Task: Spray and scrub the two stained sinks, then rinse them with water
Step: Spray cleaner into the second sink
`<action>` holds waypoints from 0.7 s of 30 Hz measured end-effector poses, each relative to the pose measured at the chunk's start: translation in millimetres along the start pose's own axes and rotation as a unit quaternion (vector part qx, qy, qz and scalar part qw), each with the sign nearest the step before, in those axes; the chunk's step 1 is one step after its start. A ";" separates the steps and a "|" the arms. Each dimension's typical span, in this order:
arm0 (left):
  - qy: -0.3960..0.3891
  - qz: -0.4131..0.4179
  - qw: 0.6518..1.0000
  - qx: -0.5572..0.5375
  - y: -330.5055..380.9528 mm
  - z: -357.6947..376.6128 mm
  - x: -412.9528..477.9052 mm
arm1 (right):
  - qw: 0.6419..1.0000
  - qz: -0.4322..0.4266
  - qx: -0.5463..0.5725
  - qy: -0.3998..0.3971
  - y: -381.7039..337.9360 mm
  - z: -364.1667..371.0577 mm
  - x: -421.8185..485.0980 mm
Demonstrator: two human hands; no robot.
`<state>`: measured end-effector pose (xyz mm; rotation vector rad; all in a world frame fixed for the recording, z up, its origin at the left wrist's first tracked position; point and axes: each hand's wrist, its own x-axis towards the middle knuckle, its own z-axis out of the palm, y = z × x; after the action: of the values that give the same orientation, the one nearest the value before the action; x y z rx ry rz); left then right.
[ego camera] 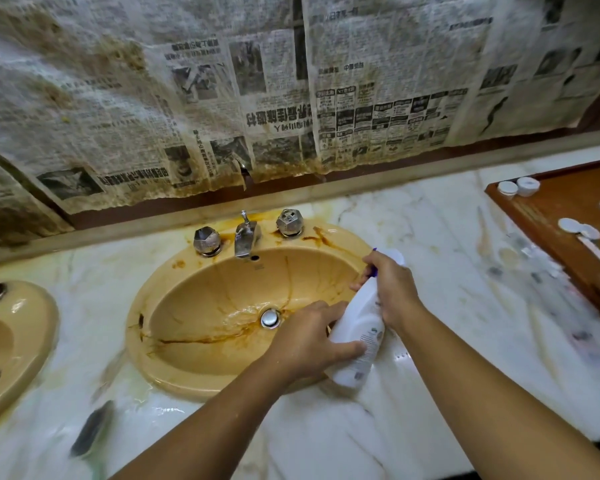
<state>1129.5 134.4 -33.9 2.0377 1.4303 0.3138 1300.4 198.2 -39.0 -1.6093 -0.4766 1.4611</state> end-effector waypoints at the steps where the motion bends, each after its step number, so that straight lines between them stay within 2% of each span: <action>1: -0.003 0.001 1.000 0.002 1.5 3.3 -2.8 | 1.000 -0.003 -0.011 0.011 1.9 -2.6 -3.6; 4: -0.003 0.002 1.000 0.004 3.5 15.3 -12.4 | 0.999 -0.007 -0.010 0.039 10.3 -12.3 -15.7; 11: -0.038 0.025 0.999 -0.020 16.5 44.4 -35.2 | 0.999 -0.036 0.017 0.034 30.5 -41.8 -35.8; 16: -0.041 0.049 0.997 -0.045 25.4 57.8 -53.1 | 0.998 0.004 -0.025 0.063 44.7 -58.5 -45.9; 21: -0.067 0.041 0.995 -0.059 20.2 62.3 -72.5 | 0.999 0.032 0.004 0.039 64.1 -60.7 -61.1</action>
<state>1149.4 42.0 -59.0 1.9866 1.2207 0.2837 1325.4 95.8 -59.2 -1.6818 -0.3780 1.4400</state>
